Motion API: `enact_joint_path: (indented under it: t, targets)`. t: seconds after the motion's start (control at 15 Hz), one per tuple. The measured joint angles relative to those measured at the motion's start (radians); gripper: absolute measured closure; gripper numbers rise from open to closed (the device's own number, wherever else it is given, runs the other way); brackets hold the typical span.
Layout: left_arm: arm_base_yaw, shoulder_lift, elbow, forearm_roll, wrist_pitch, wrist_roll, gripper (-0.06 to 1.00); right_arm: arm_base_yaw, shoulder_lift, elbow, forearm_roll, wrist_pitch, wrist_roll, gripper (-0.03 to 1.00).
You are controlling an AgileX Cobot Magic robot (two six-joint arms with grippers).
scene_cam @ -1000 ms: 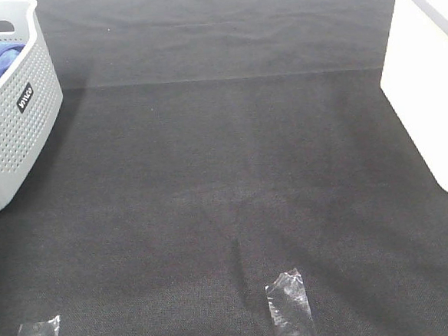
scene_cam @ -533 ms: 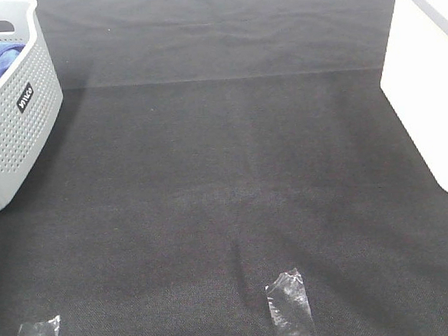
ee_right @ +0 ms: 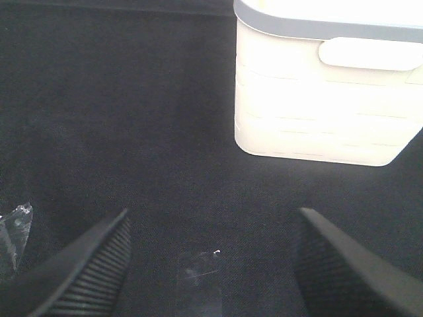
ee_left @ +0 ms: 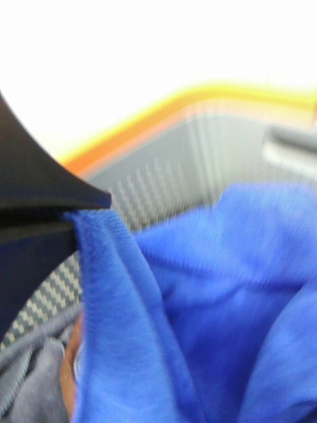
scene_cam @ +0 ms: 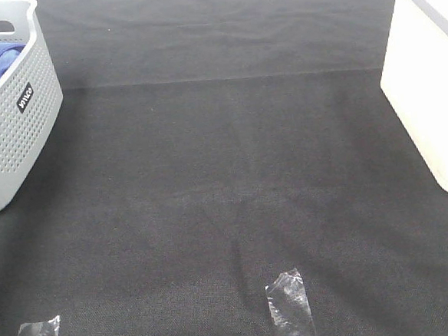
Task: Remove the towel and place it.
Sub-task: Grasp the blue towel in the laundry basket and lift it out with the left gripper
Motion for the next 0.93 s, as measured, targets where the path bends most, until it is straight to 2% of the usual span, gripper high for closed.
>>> enact_joint_path:
  t: [0.47, 0.73, 0.93]
  targets:
    - [-0.074, -0.276, 0.000, 0.026, 0.001, -0.023, 0.94, 0.000, 0.000, 0.000, 0.000, 0.000, 0.000, 0.27]
    - [-0.175, -0.363, 0.000, 0.078, 0.001, -0.024, 0.94, 0.000, 0.000, 0.000, 0.000, 0.000, 0.000, 0.27]
    - [-0.278, -0.434, 0.000, 0.149, -0.010, -0.044, 0.94, 0.000, 0.000, 0.000, -0.006, 0.000, 0.000, 0.27]
